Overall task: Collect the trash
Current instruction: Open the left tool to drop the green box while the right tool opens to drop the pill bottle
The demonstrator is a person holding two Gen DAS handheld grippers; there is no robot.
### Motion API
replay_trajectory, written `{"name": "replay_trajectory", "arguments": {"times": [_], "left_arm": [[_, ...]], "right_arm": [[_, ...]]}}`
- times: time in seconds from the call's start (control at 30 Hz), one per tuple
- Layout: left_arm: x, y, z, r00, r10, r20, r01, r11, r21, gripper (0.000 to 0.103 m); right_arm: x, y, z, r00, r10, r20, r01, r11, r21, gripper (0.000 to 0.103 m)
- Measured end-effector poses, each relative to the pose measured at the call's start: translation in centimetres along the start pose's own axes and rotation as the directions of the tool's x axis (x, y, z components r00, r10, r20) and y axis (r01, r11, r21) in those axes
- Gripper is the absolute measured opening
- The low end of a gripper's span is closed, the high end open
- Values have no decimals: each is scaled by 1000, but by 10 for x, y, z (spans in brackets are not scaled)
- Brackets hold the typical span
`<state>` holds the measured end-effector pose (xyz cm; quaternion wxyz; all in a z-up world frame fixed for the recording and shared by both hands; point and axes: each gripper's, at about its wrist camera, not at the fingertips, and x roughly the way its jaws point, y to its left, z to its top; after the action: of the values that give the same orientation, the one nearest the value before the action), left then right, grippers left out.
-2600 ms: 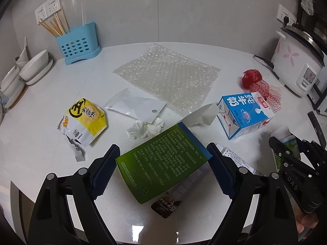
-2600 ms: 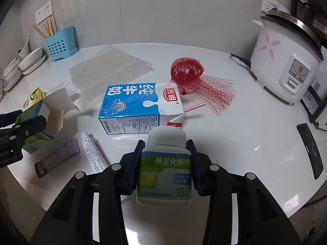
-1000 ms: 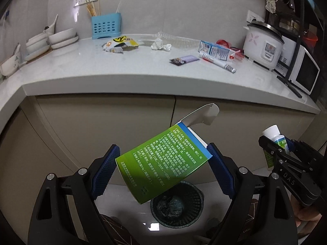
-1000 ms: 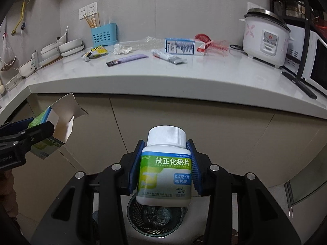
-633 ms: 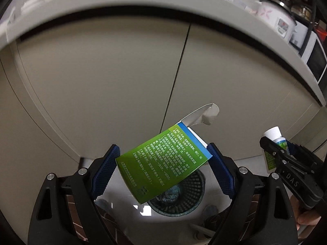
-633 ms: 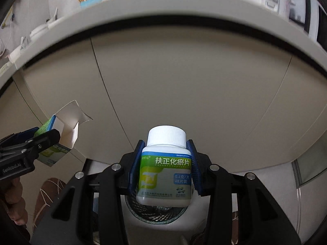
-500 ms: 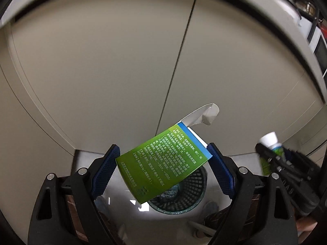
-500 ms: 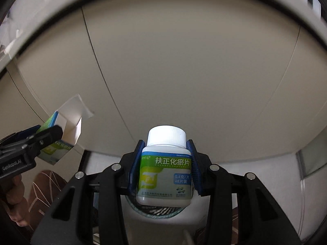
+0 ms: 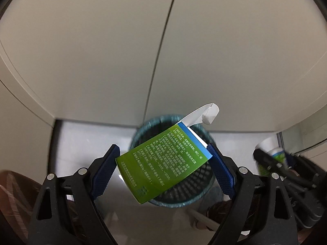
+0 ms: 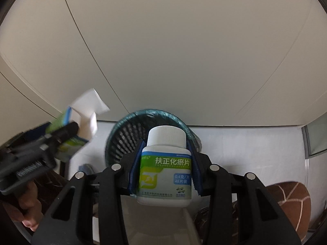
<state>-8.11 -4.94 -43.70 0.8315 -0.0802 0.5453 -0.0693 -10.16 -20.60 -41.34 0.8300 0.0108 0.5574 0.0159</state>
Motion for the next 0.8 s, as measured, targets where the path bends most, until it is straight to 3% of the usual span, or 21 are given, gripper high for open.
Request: {"name": "replay_trajectory", "arguments": {"times": [0.07,0.27,0.37,0.6,0.8], "left_arm": [[18,-7,-1,999,26,-24,-26,999,29,84],[67,-20,-7,995,4,-100,1,999,53,84],[85,-25,-14,991,-5,-136,14,998,65,84],[103,-31,-21,982,-24,-186,40,996,84,86],[104,-26,-20,983,-20,-183,36,996,86,91]], "right_arm": [[15,-2,-1,1000,-4,-30,4,1000,-2,40],[54,-11,11,994,9,-106,-6,1000,31,40],[68,-27,2,991,20,-132,-13,998,57,40],[79,-37,-2,987,29,-156,-20,998,61,40],[84,-44,-2,986,47,-158,-34,996,83,40]]}}
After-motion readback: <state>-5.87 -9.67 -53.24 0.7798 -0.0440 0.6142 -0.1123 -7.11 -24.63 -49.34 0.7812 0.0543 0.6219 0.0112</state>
